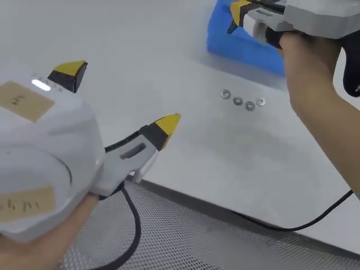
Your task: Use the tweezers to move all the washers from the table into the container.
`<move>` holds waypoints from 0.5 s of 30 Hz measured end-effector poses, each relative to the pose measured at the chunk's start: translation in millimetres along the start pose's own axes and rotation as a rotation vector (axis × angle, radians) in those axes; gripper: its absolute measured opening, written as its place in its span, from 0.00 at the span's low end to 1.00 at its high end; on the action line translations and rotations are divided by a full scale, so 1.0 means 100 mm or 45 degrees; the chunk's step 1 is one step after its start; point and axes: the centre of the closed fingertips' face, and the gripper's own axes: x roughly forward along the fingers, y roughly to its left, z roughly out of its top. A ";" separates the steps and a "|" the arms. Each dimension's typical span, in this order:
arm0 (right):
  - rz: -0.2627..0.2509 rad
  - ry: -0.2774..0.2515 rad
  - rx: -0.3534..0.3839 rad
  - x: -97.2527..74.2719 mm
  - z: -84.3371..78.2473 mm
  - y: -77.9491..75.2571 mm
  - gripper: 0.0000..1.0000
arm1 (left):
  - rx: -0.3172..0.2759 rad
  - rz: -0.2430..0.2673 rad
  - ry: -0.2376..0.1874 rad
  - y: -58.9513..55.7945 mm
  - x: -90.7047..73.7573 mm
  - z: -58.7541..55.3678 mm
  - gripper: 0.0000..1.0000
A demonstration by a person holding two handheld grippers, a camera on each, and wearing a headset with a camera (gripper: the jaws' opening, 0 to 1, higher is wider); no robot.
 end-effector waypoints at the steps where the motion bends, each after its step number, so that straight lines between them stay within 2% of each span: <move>1: 0.000 0.004 -0.003 0.00 -0.01 0.00 0.02 | 0.001 0.000 0.002 0.00 0.00 0.00 0.78; 4: 0.035 -0.004 0.023 -0.01 0.01 0.03 0.03 | 0.007 -0.003 0.009 0.00 0.00 -0.01 0.78; 5: 0.024 -0.008 0.036 -0.02 0.01 0.02 0.03 | 0.008 -0.003 0.009 -0.01 0.00 -0.01 0.78; 7: 0.014 -0.050 0.032 -0.07 0.08 -0.01 0.03 | 0.010 -0.003 0.011 -0.01 0.01 -0.01 0.78; 10: 0.028 -0.089 0.080 -0.19 0.20 0.01 0.03 | 0.011 -0.003 0.016 -0.01 0.01 -0.02 0.78; 15: 0.067 -0.152 0.076 -0.38 0.36 0.12 0.03 | 0.014 -0.011 0.015 -0.02 0.01 -0.02 0.79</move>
